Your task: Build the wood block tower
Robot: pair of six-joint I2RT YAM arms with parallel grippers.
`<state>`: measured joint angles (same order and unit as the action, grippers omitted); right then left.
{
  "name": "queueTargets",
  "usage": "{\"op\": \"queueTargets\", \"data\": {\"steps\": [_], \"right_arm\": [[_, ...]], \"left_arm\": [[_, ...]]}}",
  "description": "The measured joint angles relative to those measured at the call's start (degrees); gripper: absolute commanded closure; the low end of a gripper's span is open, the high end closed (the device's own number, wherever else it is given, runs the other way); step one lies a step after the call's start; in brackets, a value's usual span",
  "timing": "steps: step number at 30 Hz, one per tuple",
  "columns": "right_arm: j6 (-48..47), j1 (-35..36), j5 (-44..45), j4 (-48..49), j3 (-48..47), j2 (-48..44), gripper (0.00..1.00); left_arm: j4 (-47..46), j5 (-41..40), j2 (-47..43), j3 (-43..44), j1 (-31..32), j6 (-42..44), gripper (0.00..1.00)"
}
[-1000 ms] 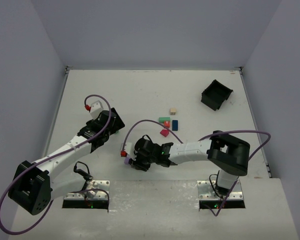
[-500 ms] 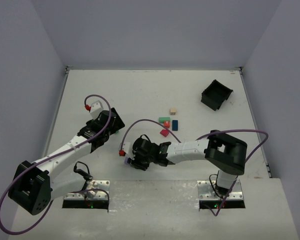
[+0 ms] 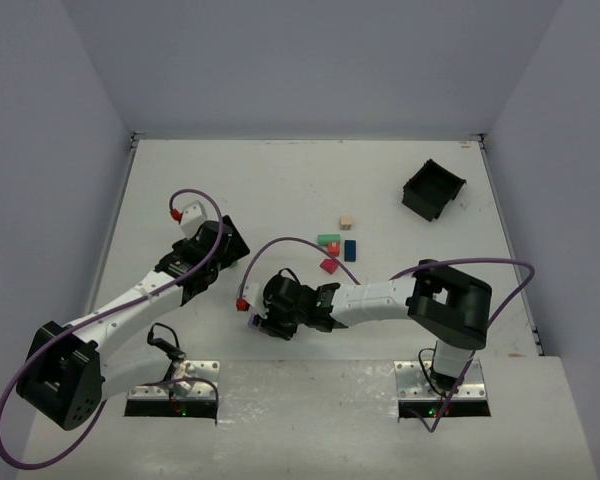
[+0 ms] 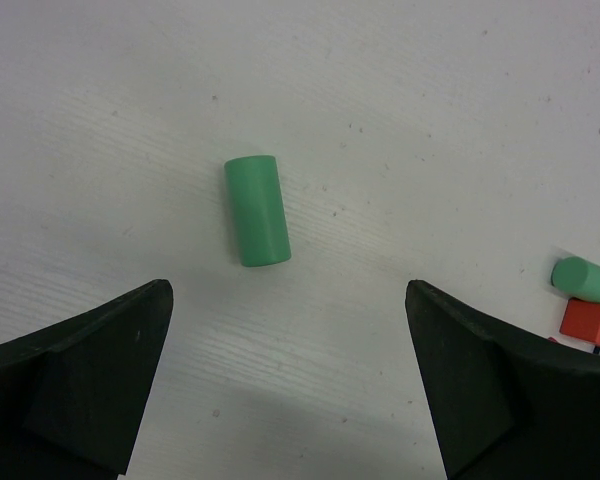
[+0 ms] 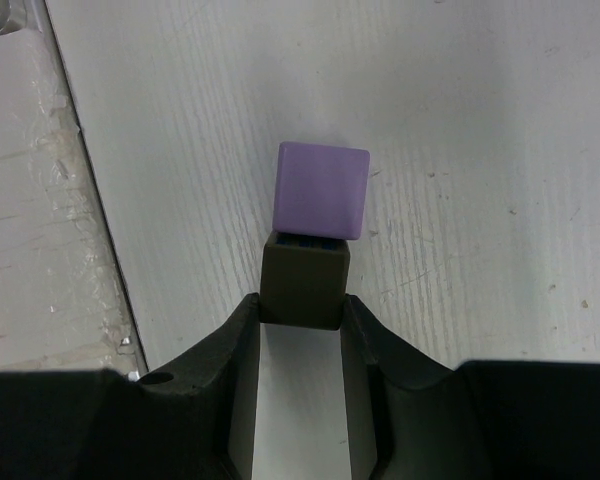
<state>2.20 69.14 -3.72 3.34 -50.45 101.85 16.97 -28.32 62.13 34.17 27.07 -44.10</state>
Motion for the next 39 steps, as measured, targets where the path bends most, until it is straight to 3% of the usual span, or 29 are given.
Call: {"op": "queueTargets", "data": {"steps": [19,26,39], "right_arm": [[0.62,0.0,0.32,-1.89,-0.7,0.43,0.54],[0.79,0.0,0.32,-2.11,-0.83,0.58,0.6],[0.92,0.0,0.32,-2.17,-1.73,1.27,0.6]], "left_arm": [[-0.04,0.11,0.02,0.0,0.0,0.18,0.0],[-0.07,0.31,0.02,0.0,0.0,0.28,0.0],[-0.09,0.46,0.02,0.0,0.0,0.36,0.0]]}}
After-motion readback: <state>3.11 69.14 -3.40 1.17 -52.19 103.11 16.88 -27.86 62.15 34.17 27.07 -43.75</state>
